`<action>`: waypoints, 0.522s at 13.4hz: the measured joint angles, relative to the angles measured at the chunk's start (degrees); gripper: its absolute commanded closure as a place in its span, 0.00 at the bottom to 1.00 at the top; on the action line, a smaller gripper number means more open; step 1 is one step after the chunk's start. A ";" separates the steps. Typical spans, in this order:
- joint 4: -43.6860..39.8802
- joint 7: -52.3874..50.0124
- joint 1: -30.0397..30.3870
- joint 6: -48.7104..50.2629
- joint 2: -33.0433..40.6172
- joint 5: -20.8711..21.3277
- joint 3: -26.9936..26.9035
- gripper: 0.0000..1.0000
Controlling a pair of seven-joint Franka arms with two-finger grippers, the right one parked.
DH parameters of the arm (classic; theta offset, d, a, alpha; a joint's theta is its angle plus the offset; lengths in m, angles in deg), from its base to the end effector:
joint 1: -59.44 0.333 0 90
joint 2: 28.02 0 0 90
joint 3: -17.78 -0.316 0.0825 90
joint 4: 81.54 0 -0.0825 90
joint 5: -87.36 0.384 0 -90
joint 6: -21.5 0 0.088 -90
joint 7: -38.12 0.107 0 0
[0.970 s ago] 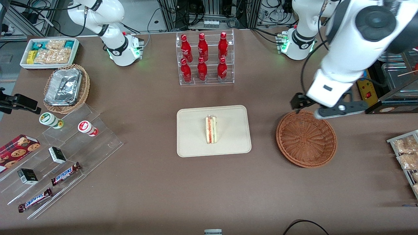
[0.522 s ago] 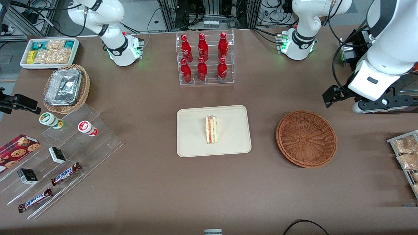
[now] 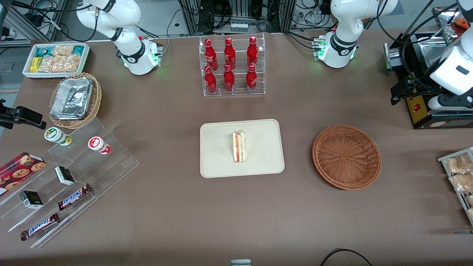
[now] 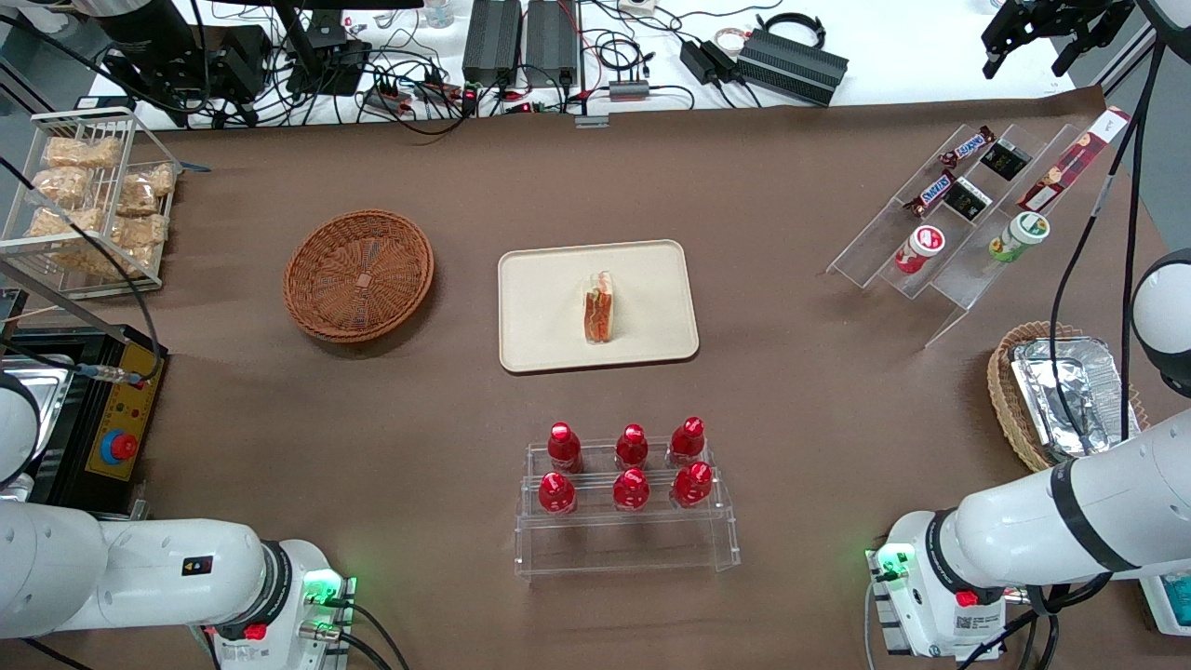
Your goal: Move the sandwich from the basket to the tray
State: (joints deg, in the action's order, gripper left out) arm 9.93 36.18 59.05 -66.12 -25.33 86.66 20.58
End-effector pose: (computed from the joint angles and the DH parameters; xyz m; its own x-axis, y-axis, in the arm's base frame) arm 0.5346 -0.0318 0.6344 0.9995 -0.0222 -0.0206 -0.0220 -0.9997 0.0092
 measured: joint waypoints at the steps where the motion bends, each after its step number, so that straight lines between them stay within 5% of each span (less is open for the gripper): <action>1: 0.00 0.45 -0.67 0.00 0.01 -0.56 -1.53 0.00; 7: -2.49 1.32 -1.09 -0.31 -1.89 -1.03 -2.65 0.00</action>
State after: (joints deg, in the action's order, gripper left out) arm 7.44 37.50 57.96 -66.43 -27.22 85.63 17.93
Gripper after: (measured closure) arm 0.000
